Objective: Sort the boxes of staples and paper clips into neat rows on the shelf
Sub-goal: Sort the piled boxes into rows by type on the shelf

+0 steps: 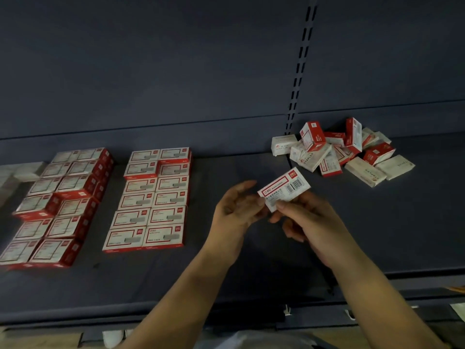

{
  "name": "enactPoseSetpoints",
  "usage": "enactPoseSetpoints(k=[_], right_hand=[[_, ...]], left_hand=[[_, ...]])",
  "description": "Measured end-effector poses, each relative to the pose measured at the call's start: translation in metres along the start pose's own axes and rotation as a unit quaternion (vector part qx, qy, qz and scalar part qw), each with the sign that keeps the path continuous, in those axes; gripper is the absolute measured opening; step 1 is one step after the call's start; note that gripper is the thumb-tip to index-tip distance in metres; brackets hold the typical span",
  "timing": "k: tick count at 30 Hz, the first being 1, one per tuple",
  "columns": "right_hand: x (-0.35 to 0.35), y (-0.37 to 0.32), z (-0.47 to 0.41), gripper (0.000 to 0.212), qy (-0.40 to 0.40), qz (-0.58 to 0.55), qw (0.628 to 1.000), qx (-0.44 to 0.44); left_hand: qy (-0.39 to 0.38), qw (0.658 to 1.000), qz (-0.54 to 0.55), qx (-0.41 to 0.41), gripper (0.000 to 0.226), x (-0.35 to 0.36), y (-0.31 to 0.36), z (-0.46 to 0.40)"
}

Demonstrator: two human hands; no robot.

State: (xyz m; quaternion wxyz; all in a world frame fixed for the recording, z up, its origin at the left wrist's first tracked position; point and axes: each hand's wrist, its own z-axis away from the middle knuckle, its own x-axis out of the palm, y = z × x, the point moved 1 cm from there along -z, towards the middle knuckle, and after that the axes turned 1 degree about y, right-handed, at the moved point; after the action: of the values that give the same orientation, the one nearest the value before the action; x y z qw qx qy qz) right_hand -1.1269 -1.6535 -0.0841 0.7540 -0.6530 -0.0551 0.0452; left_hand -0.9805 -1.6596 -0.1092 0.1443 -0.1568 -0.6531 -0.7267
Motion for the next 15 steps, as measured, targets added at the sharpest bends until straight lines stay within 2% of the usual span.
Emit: enactPoseSetpoints(k=[3, 6, 8, 10, 11, 13, 15], right_hand=[[0.006, -0.001, 0.002, 0.013, -0.003, 0.007, 1.0, 0.005], [0.014, 0.0, 0.004, 0.015, 0.01, 0.003, 1.0, 0.004], [0.018, 0.005, 0.003, 0.02, 0.096, 0.006, 0.995, -0.025], [0.017, 0.007, 0.004, 0.028, 0.202, 0.055, 0.971, -0.114], [0.016, 0.006, 0.004, 0.031, 0.22, 0.103, 0.954, -0.173], [0.016, 0.007, 0.003, 0.036, 0.186, 0.212, 0.921, -0.268], [0.019, 0.014, -0.002, 0.044, 0.122, 0.294, 0.901, -0.295]], left_hand=[[-0.022, 1.0, 0.006, 0.005, 0.032, -0.004, 0.002, 0.005], [-0.011, 1.0, 0.005, 0.022, 0.022, -0.006, 0.006, 0.007], [0.017, 0.999, -0.006, 0.032, 0.016, -0.008, 0.008, 0.007], [0.049, 0.998, -0.02, 0.045, 0.015, -0.011, 0.011, 0.008], [0.059, 0.996, -0.031, 0.054, 0.017, -0.013, 0.013, 0.008], [0.071, 0.993, -0.054, 0.071, 0.018, -0.016, 0.017, 0.009], [0.072, 0.991, -0.075, 0.082, 0.018, -0.017, 0.018, 0.01]])
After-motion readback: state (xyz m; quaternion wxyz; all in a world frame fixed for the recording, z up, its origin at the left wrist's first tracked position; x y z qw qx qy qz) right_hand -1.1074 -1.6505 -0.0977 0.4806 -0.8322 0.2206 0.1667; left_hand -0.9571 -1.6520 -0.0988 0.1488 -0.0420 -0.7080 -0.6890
